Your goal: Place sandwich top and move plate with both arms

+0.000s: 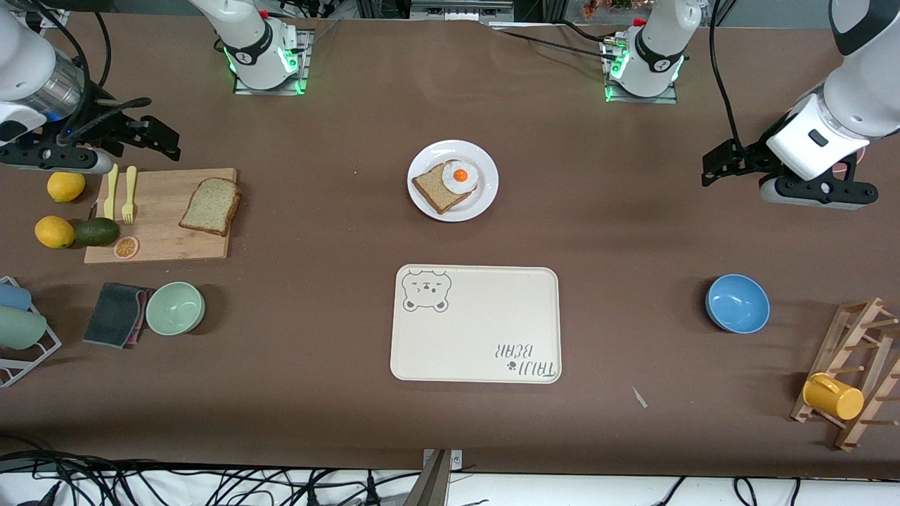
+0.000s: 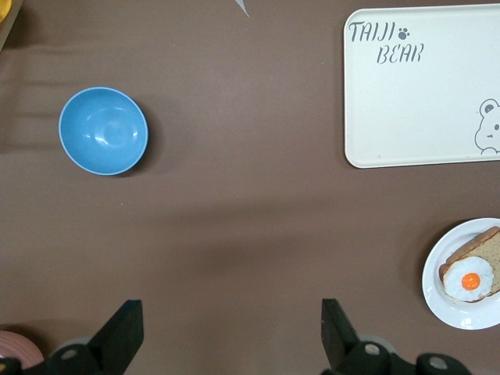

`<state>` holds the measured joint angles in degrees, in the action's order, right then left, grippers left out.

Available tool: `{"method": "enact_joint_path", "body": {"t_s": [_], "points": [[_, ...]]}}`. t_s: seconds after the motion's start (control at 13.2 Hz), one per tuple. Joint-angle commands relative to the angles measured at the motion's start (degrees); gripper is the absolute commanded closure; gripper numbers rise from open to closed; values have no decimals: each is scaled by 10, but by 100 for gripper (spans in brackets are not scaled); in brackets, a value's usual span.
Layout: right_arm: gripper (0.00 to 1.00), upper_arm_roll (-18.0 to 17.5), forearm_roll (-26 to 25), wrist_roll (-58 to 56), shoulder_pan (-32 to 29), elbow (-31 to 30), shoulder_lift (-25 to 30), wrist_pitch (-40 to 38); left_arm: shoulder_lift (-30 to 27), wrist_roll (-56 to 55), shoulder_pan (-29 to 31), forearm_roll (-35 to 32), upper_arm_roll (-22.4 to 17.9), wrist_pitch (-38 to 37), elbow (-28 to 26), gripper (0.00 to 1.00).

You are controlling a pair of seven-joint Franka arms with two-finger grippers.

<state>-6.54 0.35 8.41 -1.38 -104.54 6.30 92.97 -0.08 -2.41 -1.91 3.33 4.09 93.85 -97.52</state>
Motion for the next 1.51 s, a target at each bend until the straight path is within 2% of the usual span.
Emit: {"method": "enact_joint_path", "body": {"t_s": [0.0, 0.53, 0.76, 0.98, 1.13, 1.29, 1.44], "points": [[0, -6, -8, 5, -4, 4, 1, -8, 9, -8, 2, -23, 5, -13, 19, 0], [1, -6, -20, 6, 6, -8, -7, -10, 10, -8, 2, -23, 5, -13, 19, 0], [2, -26, -21, 51, 9, -51, -7, 28, 10, -8, 2, -23, 5, -13, 19, 0], [2, -53, -28, 65, 7, -115, -6, 99, 9, -8, 2, -23, 5, -13, 19, 0], [1, -84, -64, 120, 6, -193, -3, 171, 10, -8, 2, -23, 5, -13, 19, 0], [1, -116, -126, 174, -1, -263, -7, 246, 10, -8, 2, -23, 5, -13, 19, 0], [1, -126, -189, 206, -7, -293, -29, 266, 10, -8, 2, -23, 5, -13, 19, 0]]}}
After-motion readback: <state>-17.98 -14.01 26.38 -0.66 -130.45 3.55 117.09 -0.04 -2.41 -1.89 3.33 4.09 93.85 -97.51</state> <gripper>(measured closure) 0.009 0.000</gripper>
